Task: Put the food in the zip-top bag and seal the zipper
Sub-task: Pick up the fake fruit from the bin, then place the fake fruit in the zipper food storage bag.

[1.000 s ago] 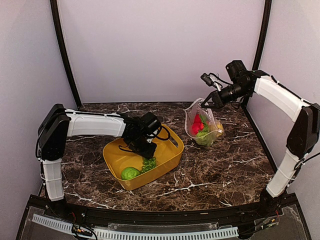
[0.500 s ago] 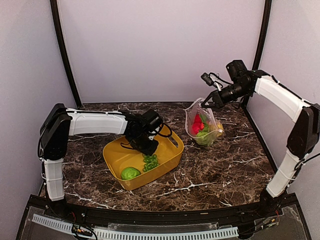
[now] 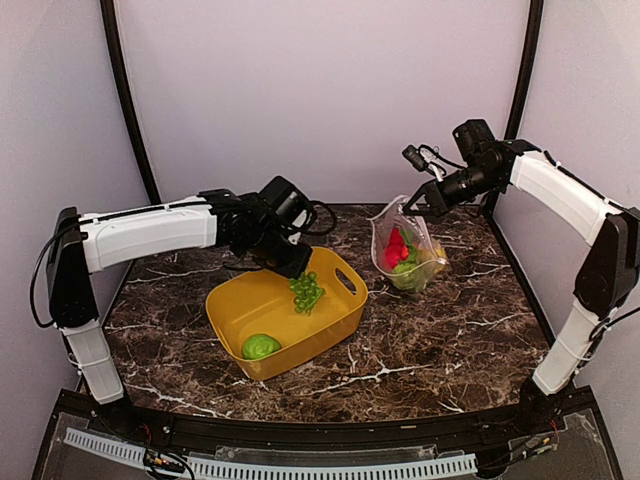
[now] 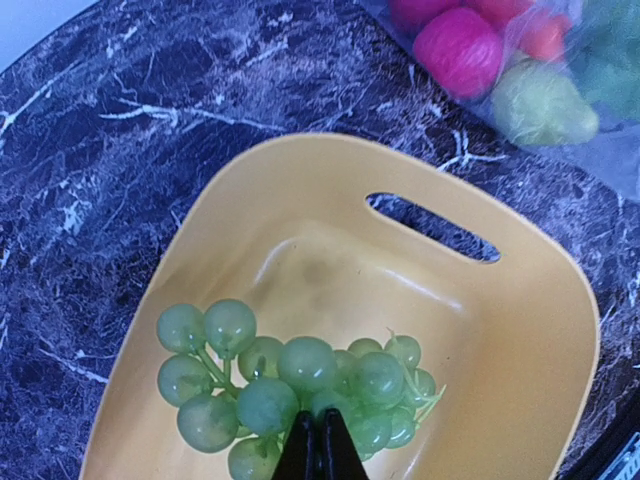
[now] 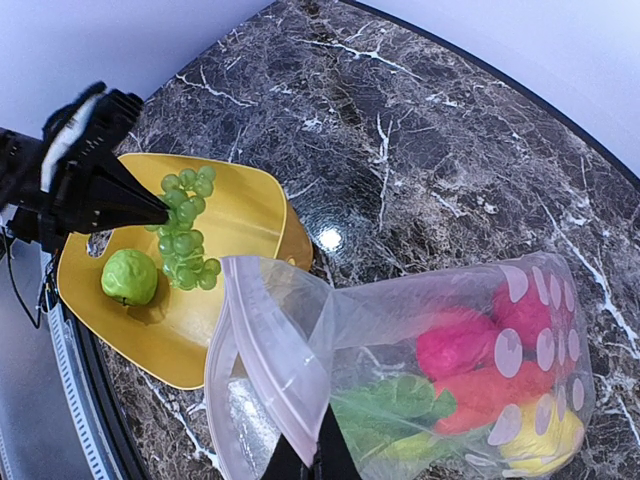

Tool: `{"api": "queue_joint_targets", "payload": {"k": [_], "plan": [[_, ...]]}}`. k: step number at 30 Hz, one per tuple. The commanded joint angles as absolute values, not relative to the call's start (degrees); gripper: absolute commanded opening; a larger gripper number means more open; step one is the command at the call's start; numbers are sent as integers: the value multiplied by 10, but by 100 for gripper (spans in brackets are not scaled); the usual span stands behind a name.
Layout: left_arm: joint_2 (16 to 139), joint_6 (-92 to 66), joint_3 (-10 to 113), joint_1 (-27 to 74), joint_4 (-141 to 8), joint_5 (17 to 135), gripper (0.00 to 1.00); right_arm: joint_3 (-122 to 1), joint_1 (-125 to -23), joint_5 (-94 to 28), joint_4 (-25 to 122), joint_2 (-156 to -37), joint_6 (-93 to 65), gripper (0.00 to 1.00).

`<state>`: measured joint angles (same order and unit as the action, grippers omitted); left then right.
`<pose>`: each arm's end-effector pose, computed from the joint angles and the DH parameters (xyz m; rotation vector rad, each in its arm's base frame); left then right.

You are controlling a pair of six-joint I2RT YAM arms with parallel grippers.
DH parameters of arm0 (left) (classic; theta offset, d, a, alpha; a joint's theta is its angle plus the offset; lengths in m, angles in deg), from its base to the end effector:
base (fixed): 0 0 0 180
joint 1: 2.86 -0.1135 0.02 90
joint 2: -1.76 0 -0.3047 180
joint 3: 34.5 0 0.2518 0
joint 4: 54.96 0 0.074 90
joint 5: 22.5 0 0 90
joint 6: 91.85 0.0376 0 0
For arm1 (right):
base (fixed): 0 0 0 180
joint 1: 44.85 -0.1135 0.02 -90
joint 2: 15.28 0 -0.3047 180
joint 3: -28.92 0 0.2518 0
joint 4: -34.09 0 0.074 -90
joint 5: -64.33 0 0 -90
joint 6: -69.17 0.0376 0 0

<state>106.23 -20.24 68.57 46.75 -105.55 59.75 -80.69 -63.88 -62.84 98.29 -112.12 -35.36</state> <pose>0.2737 -0.3138 0.3147 0.6160 2.4213 -0.3408 0.3392 0.1410 0.3904 -0.9527 2.1920 0.8301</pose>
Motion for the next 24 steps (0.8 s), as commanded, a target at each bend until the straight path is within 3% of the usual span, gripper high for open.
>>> {"api": "queue_joint_targets", "payload": {"k": [1,15,24], "plan": [[1002,-190,710,472,-1049,602,1,-817,-638,-622,984,-1103,-357,0],[953,-143,809,514,-1046,600,1,-825,-638,-623,992,-1104,-357,0],[948,-61,806,566,-919,622,1,-845,-640,-640,1009,-1113,-353,0]]}}
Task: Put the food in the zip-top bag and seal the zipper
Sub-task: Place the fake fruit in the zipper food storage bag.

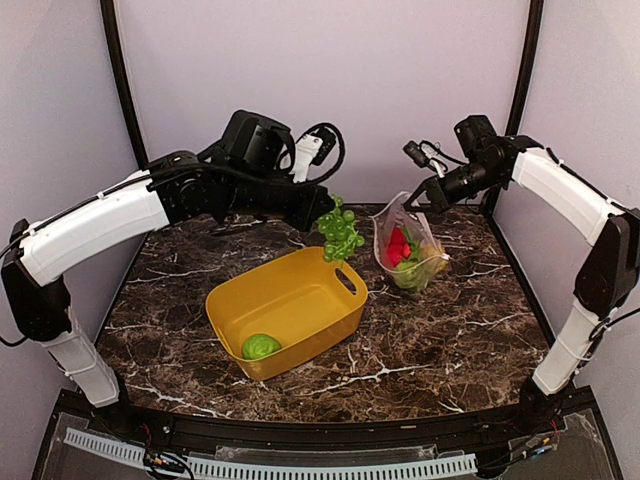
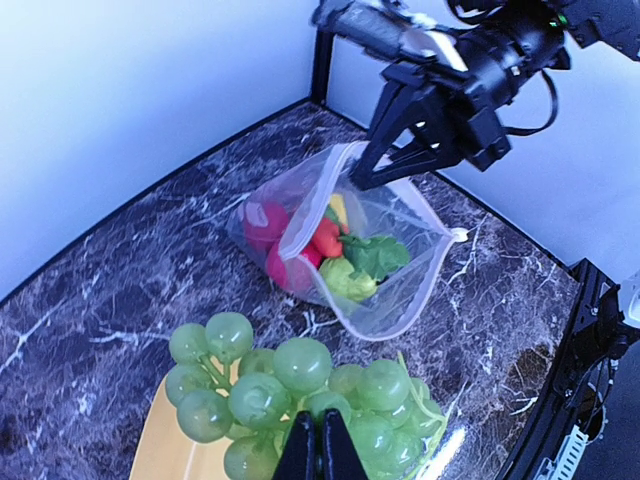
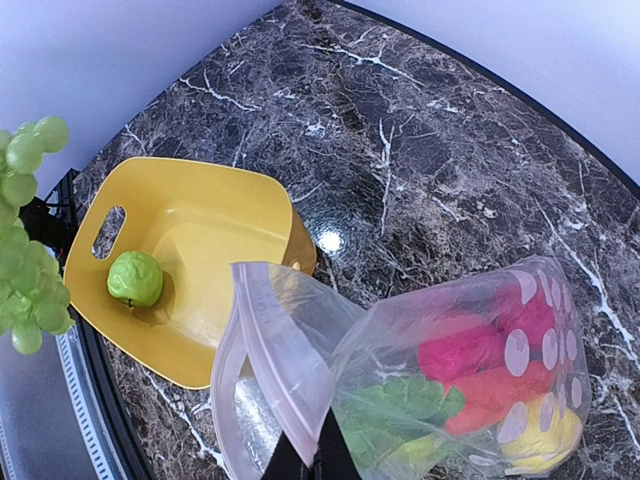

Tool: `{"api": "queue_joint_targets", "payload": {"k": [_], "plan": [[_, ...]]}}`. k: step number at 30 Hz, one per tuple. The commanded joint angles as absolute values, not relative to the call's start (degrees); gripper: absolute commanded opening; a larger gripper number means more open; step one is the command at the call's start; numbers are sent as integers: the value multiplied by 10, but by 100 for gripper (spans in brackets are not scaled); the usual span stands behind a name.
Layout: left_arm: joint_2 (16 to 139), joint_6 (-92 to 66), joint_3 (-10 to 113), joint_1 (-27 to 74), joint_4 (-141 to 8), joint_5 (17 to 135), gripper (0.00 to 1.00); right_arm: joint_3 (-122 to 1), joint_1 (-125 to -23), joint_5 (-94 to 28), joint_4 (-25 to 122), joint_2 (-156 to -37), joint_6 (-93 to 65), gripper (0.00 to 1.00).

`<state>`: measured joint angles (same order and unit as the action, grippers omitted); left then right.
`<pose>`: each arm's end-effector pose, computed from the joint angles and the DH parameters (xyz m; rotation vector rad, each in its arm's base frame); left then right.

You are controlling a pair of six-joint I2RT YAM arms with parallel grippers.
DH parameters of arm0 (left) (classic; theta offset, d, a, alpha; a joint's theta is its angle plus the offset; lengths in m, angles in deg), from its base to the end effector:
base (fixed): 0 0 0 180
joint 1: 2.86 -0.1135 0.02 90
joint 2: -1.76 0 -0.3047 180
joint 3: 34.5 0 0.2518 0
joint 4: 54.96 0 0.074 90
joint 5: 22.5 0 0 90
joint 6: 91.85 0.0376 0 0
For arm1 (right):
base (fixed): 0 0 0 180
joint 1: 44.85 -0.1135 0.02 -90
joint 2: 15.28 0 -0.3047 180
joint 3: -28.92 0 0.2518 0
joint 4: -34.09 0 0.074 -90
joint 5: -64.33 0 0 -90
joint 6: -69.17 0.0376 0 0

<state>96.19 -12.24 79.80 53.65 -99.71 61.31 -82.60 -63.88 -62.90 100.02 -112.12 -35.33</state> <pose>0.2138 -0.3158 0.4560 0.7412 1.9225 -0.6319 0.3376 0.1405 0.3988 -0.9526 2.1887 0.8308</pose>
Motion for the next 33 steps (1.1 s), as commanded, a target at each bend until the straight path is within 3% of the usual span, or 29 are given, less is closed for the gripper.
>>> {"api": "queue_joint_targets", "payload": {"k": [1,21,33], "plan": [[951,-55,806,569,-895,623,1,-847,-640,-641,1010,-1113,-352,0],[1121,14,879,575,-719,631,1,-892,-642,-689,1057,-1111,-336,0],[1204,55,911,575,-708,538,1,-900,-642,-708,1059,-1110,-318,0]]}}
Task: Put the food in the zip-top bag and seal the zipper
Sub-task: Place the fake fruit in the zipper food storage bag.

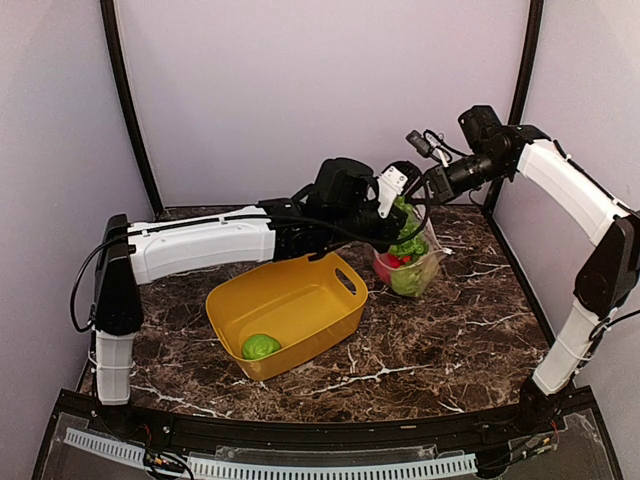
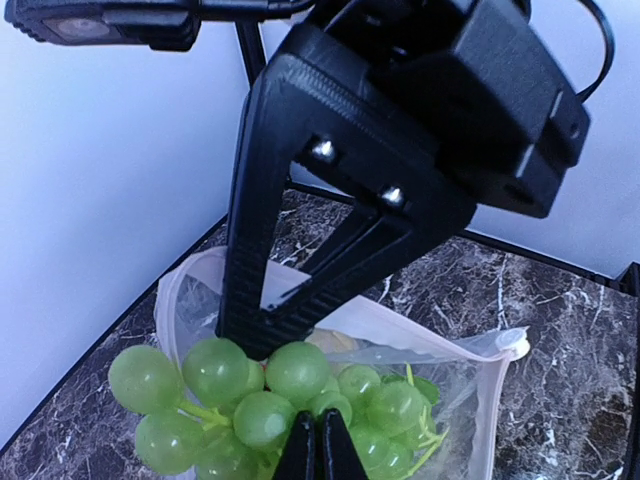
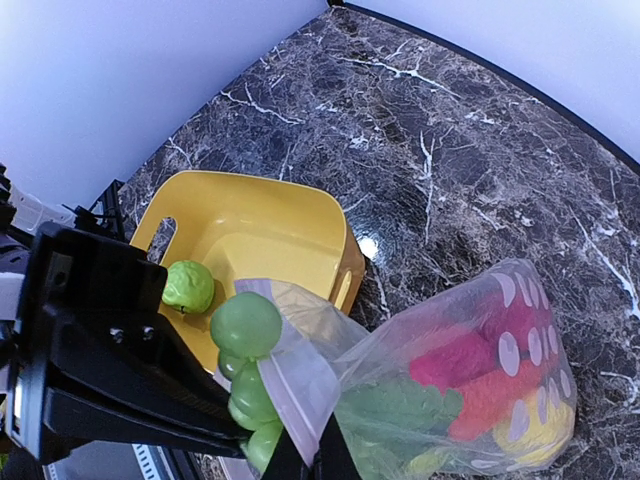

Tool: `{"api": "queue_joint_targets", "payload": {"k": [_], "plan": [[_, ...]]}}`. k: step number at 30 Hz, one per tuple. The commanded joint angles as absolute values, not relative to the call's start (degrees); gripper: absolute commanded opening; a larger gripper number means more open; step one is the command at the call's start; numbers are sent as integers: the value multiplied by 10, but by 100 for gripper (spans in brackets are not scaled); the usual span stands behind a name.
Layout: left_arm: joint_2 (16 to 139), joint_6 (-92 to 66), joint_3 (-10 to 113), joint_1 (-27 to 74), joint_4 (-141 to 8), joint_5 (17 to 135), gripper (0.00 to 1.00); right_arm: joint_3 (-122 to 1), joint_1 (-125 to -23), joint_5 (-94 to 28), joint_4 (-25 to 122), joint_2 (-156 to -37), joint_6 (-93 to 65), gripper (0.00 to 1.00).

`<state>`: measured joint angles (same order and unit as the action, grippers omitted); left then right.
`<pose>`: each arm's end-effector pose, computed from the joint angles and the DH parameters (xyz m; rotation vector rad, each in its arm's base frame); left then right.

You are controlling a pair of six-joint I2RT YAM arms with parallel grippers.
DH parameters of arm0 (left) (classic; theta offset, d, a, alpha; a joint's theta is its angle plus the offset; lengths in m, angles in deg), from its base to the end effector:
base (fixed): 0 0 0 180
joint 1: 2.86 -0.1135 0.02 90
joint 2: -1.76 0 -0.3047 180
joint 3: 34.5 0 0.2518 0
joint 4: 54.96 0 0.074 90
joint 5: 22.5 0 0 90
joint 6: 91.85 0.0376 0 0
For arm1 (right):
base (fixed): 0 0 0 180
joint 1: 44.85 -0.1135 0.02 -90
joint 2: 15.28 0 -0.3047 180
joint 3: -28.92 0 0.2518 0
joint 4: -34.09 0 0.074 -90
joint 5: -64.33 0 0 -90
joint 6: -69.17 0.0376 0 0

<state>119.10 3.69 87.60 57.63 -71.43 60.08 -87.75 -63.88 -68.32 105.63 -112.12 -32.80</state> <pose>0.2603 -0.4500 0.3825 0.9048 1.5676 -0.5748 0.3284 0.1402 0.4217 -0.9369 2.1841 0.9680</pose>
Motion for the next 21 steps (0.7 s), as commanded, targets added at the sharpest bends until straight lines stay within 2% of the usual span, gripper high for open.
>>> {"api": "queue_joint_targets", "payload": {"k": [1,9,13,16,21], "plan": [[1214,58,917,575,-715,513,1,-901,-642,-710,1058,-1110,-316,0],[1232,59,921,574,-724,448,1,-903,-641,-713,1057,-1113,-314,0],[1236,65,913,574,-724,469,1,-906,-640,-709,1056,-1113,-315,0],[1237,75,906,576,-723,532,1,-905,-638,-703,1052,-1114,-314,0],[1220,123,888,598,-671,518,1,-900,-630,-687,1047,-1127,-311,0]]}}
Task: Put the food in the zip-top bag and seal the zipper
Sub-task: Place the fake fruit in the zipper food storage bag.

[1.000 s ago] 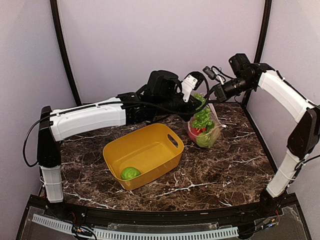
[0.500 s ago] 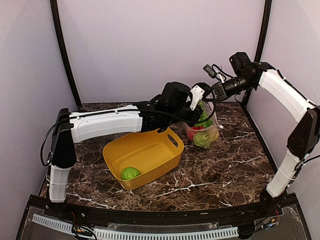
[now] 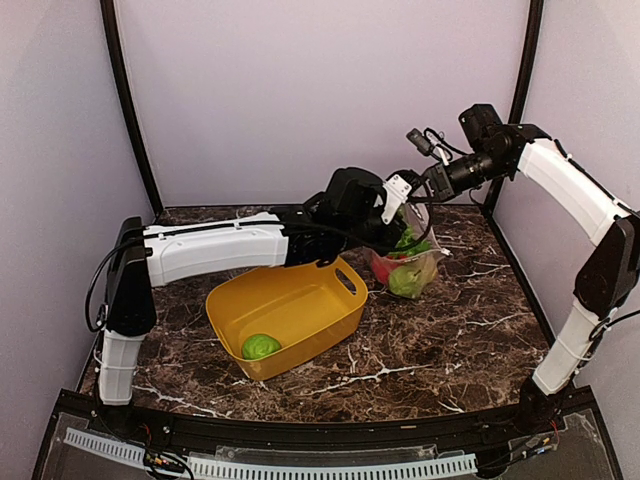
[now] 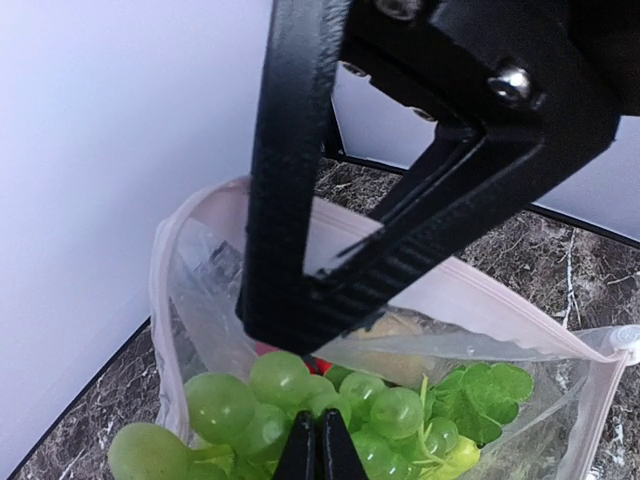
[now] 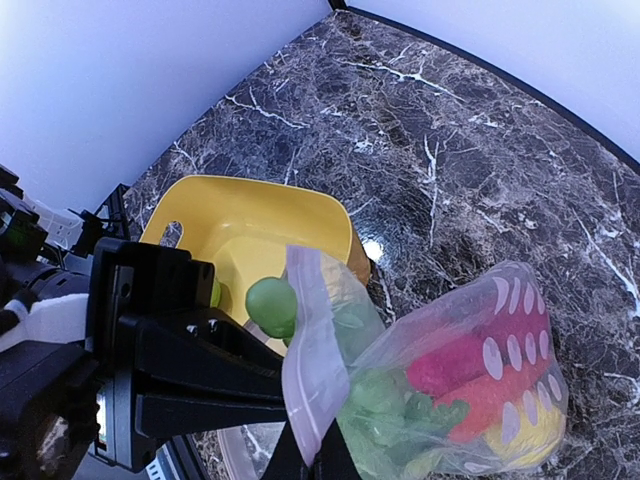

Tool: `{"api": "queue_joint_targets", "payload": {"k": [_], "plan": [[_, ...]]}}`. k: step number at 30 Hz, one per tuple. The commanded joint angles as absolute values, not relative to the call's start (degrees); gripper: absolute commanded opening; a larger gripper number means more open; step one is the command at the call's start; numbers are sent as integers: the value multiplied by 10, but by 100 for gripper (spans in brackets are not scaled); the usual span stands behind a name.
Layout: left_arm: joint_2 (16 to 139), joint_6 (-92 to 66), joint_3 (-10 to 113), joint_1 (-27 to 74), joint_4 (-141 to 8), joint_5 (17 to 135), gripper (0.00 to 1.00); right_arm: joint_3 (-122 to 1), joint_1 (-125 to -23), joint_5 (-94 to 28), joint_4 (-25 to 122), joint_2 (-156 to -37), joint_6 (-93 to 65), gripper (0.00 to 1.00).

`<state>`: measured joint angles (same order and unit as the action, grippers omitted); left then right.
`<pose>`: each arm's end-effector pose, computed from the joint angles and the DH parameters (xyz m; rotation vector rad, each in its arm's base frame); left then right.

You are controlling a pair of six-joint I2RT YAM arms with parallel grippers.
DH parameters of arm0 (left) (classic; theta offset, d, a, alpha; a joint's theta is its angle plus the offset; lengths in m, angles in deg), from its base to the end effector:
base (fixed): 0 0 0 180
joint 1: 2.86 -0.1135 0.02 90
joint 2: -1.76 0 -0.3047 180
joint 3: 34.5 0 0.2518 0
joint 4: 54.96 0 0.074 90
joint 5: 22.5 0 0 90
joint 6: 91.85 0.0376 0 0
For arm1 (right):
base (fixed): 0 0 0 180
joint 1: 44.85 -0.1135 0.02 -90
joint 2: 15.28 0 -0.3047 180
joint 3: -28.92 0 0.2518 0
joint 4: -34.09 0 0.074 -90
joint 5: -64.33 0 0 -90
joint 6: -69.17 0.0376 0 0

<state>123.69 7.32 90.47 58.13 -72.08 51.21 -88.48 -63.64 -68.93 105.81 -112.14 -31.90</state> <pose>0.2708 -0.4666 0.3587 0.8758 1.5991 -0.3844 0.3285 0.1390 0.4254 -0.9208 2.1815 0.9834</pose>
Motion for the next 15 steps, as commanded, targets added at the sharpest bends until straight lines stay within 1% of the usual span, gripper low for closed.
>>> {"api": "queue_joint_targets", "payload": {"k": [1,3,8,10,15], "plan": [[1209,137,880,608,-655,506,1,-900,-628,-687,1046,-1129,-309,0],[1191,192,848,622,-599,484,1,-900,-623,-685,1045,-1135,-306,0],[1155,263,779,649,-478,436,1,-903,-610,-672,1045,-1145,-297,0],[1149,277,763,654,-456,433,1,-904,-606,-672,1045,-1146,-295,0],[1168,270,787,653,-494,419,1,-905,-605,-705,1043,-1135,-299,0]]}}
